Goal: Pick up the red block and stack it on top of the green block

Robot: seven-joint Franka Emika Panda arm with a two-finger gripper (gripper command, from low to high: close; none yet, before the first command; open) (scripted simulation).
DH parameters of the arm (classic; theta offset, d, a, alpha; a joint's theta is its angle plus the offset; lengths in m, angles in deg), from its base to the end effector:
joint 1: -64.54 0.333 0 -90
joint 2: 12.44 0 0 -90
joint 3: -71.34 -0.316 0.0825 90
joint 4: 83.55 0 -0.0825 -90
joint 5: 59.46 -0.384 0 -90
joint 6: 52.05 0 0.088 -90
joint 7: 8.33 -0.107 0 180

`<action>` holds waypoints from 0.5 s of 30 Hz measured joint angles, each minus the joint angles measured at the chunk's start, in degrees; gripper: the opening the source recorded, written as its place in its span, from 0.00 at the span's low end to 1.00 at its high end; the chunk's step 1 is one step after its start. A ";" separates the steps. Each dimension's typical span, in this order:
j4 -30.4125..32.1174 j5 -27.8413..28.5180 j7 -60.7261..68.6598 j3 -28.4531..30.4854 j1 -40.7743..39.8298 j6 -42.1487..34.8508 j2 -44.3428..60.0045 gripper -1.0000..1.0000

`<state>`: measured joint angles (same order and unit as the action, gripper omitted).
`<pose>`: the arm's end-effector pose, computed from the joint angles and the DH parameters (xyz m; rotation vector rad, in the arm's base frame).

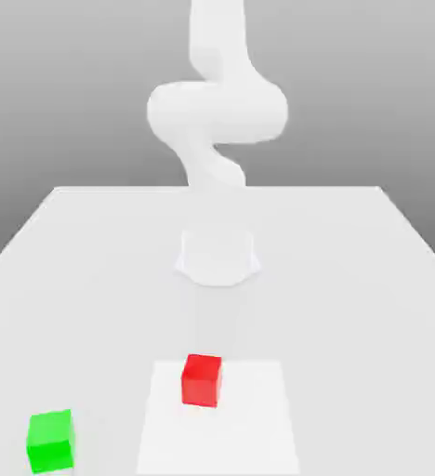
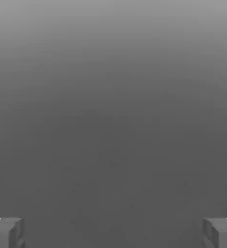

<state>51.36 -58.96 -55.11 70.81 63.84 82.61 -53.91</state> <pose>0.3775 -0.0001 0.6612 -2.4928 1.0770 -0.9462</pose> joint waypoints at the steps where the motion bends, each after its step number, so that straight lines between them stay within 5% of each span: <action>1: 1.48 0.23 -0.45 -0.23 -0.35 1.39 2.15 0.50; 15: 21.53 1.38 -5.17 -0.71 -3.57 20.57 32.20 0.50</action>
<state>72.89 -57.58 -60.28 70.10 60.27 103.18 -21.71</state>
